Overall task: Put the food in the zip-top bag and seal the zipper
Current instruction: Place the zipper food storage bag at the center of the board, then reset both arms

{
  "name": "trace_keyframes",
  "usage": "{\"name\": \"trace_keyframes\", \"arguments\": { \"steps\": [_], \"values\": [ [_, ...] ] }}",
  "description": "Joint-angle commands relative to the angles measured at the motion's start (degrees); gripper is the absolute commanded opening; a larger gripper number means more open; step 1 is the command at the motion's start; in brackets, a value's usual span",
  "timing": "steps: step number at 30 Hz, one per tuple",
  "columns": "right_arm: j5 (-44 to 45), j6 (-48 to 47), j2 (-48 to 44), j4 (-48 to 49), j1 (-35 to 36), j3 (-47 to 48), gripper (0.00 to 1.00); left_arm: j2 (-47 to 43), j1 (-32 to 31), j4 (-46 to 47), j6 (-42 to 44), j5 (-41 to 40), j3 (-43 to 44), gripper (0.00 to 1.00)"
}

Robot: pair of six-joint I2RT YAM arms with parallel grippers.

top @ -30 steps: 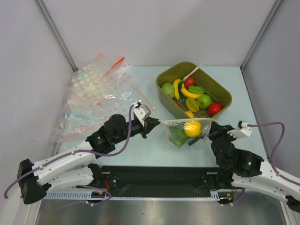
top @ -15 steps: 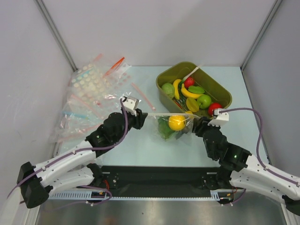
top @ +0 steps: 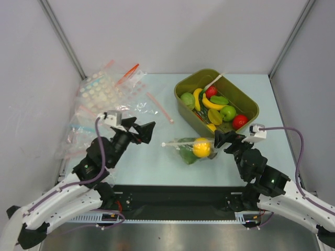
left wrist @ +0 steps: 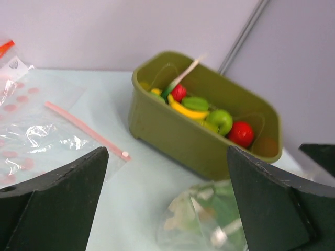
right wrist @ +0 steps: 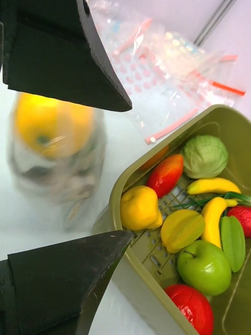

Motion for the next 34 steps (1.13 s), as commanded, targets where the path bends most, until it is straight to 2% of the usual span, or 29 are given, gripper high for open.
{"name": "trace_keyframes", "arguments": {
  "steps": [1,4,9,11,28,34],
  "values": [
    [0.2,2.1,-2.7,0.5,-0.2,1.1,1.00,-6.6,0.3,0.9,-4.8,-5.8,-3.1,1.00],
    [-4.5,1.2,-5.4,-0.3,-0.2,2.7,1.00,-9.8,0.3,1.8,-4.7,-5.7,-5.3,1.00],
    [-3.8,-4.5,-9.0,-2.8,-0.2,3.7,1.00,-11.8,0.3,3.4,-2.2,-4.8,-6.8,1.00],
    [-0.9,-3.1,-9.3,-2.9,-0.2,2.4,1.00,-10.9,0.3,3.3,-1.8,-4.6,-6.6,1.00],
    [0.4,-5.7,-7.8,0.3,-0.3,-0.4,1.00,-0.6,0.3,4.1,0.2,-4.5,-5.7,1.00],
    [0.7,-6.7,-8.1,1.7,-0.3,-1.7,1.00,-0.2,0.3,4.4,-1.1,-2.9,-6.2,1.00]
  ]
}}
